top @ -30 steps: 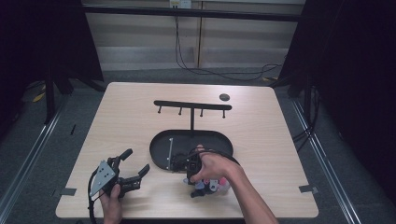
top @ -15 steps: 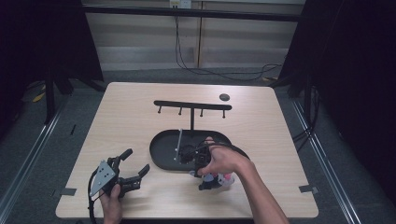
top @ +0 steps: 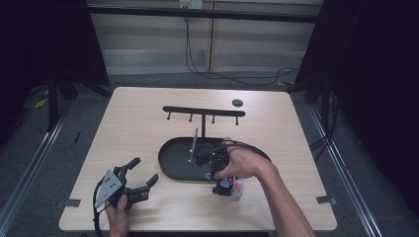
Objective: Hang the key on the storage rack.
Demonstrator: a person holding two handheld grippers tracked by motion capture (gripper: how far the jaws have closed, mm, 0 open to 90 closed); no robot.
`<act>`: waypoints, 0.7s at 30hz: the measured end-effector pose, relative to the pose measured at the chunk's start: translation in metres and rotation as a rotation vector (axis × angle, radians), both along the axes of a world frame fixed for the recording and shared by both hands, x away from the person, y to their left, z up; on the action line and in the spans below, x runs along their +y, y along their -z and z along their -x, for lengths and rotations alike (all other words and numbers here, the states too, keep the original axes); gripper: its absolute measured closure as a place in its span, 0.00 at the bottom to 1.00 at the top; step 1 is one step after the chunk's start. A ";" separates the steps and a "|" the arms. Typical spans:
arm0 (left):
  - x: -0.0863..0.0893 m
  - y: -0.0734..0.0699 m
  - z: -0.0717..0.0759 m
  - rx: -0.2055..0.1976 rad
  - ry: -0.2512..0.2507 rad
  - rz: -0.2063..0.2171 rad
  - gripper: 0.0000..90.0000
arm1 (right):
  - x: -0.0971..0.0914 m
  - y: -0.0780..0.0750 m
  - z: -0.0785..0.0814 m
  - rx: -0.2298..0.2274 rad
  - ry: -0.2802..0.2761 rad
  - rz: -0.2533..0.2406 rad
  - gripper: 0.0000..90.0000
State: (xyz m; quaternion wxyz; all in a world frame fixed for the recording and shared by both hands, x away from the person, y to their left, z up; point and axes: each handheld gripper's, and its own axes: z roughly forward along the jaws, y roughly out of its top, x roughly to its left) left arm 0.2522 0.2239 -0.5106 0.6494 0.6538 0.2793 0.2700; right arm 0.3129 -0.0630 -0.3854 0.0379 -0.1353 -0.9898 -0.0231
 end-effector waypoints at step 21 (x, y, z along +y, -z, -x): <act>0.000 0.000 0.000 0.002 -0.002 -0.003 0.17 | -0.005 -0.043 -0.003 -0.019 -0.004 0.005 0.98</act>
